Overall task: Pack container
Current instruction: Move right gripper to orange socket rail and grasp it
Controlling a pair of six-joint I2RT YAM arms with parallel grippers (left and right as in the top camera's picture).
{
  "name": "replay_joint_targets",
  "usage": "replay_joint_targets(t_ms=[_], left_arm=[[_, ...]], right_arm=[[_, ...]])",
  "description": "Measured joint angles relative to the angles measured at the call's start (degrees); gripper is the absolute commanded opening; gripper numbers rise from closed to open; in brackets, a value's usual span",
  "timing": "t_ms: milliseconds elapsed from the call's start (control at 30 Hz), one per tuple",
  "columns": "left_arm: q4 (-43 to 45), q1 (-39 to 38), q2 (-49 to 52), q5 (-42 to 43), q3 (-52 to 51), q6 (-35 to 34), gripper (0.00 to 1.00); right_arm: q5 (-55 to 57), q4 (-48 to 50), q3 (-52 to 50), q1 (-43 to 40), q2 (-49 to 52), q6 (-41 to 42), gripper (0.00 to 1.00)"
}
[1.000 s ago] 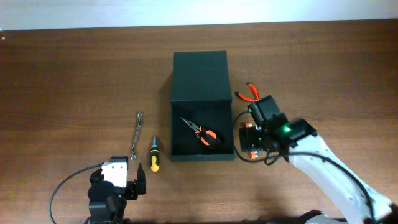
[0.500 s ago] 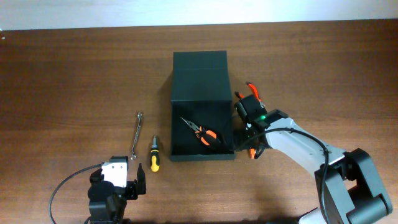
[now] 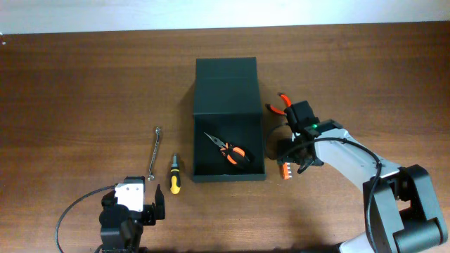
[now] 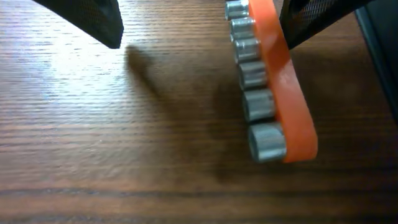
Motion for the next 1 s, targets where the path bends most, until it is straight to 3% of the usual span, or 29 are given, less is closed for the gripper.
replay_joint_targets(t_ms=[267, 333, 500, 633, 1000], left_arm=[[0.00, 0.00, 0.00, 0.00, 0.00, -0.02, 0.99], [0.00, 0.00, 0.00, 0.00, 0.00, -0.02, 0.99], [0.00, 0.00, 0.00, 0.00, 0.00, 0.00, 0.99], [0.00, 0.00, 0.00, 0.00, 0.00, -0.02, 0.99], [0.00, 0.00, 0.00, 0.00, 0.00, -0.02, 0.99]], right_arm=[[-0.81, 1.29, -1.90, 0.00, -0.24, -1.05, 0.78], [-0.72, 1.66, -2.21, 0.00, -0.46, -1.09, 0.73], [-0.20, 2.60, -2.64, 0.00, -0.66, -1.60, 0.46], [-0.20, 3.08, -2.78, 0.00, -0.66, -1.62, 0.31], [-0.22, 3.13, -2.78, 0.00, -0.66, -1.51, 0.22]])
